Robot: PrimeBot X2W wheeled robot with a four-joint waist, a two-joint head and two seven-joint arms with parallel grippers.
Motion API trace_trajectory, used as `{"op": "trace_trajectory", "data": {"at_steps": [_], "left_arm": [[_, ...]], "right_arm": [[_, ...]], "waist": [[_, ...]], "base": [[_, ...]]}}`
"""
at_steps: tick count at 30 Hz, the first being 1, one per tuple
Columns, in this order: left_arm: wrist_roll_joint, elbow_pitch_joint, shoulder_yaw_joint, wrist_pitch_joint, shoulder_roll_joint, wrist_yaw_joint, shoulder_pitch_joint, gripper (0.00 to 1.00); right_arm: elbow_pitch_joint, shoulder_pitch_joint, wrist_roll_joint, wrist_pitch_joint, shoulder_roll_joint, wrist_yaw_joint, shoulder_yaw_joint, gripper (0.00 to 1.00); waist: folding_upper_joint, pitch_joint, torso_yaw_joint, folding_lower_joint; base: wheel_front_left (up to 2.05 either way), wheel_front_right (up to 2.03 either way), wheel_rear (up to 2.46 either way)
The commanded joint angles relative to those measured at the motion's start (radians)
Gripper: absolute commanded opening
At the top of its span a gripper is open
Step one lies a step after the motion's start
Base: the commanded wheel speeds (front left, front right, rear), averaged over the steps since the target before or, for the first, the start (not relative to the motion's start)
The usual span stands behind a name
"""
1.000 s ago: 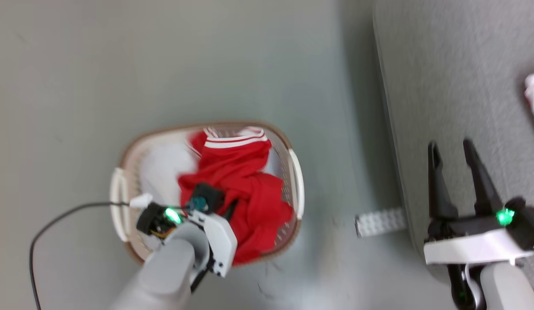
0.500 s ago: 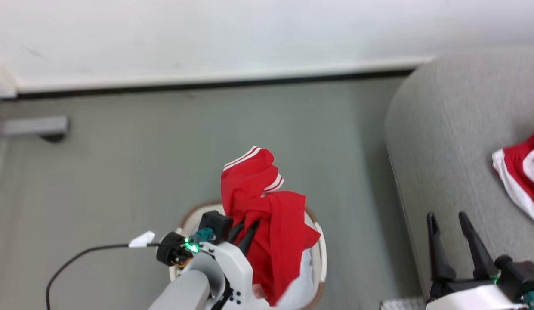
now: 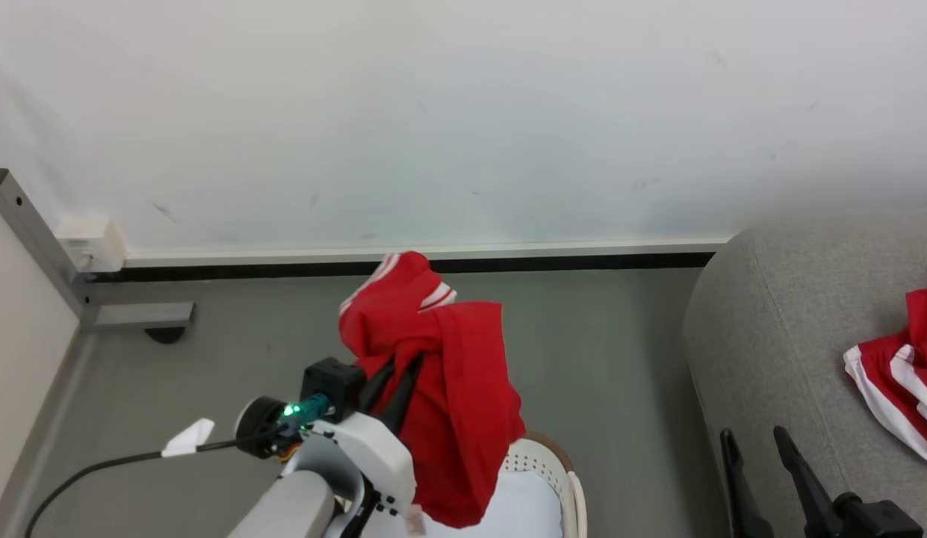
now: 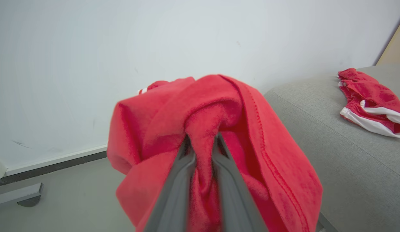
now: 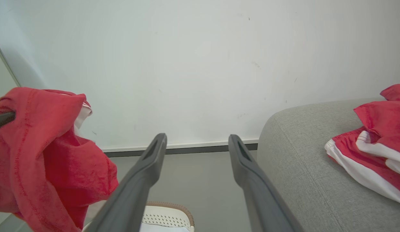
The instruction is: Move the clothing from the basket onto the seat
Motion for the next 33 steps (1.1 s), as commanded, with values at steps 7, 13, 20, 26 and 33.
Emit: {"op": "trace_trajectory", "data": {"at_steps": [7, 13, 20, 26, 33], "left_arm": [[-0.002, -0.206, 0.016, 0.073, 0.063, 0.051, 0.05, 0.0], [0.007, -0.336, 0.007, 0.132, 0.093, 0.08, 0.083, 0.0], [0.009, -0.415, -0.02, 0.167, 0.085, 0.089, 0.099, 0.0], [0.018, -0.429, -0.052, 0.18, 0.067, 0.083, 0.09, 0.0], [0.018, -0.427, -0.089, 0.187, 0.042, 0.068, 0.075, 0.0]], "right_arm": [[0.005, 0.013, -0.012, 0.0, -0.002, -0.002, 0.032, 1.0], [-0.018, -0.037, 0.021, 0.0, -0.039, -0.002, 0.154, 1.0], [-0.008, -0.154, 0.124, 0.0, -0.13, -0.002, 0.426, 1.0], [0.035, -0.284, 0.23, 0.0, -0.177, -0.002, 0.637, 1.0], [0.1, -0.401, 0.333, 0.0, -0.177, -0.002, 0.781, 1.0]], "waist": [[0.0, -0.024, 0.001, 0.0003], [0.0, -0.026, -0.006, 0.0003], [0.0, -0.023, -0.009, 0.0003], [0.0, -0.023, -0.003, 0.0003], [0.0, -0.025, 0.01, 0.0003]], "base": [[0.0, 0.0, 0.0], [0.0, 0.0, 0.0], [0.0, 0.0, 0.0], [0.0, 0.0, 0.0], [0.0, 0.0, 0.0]]}}
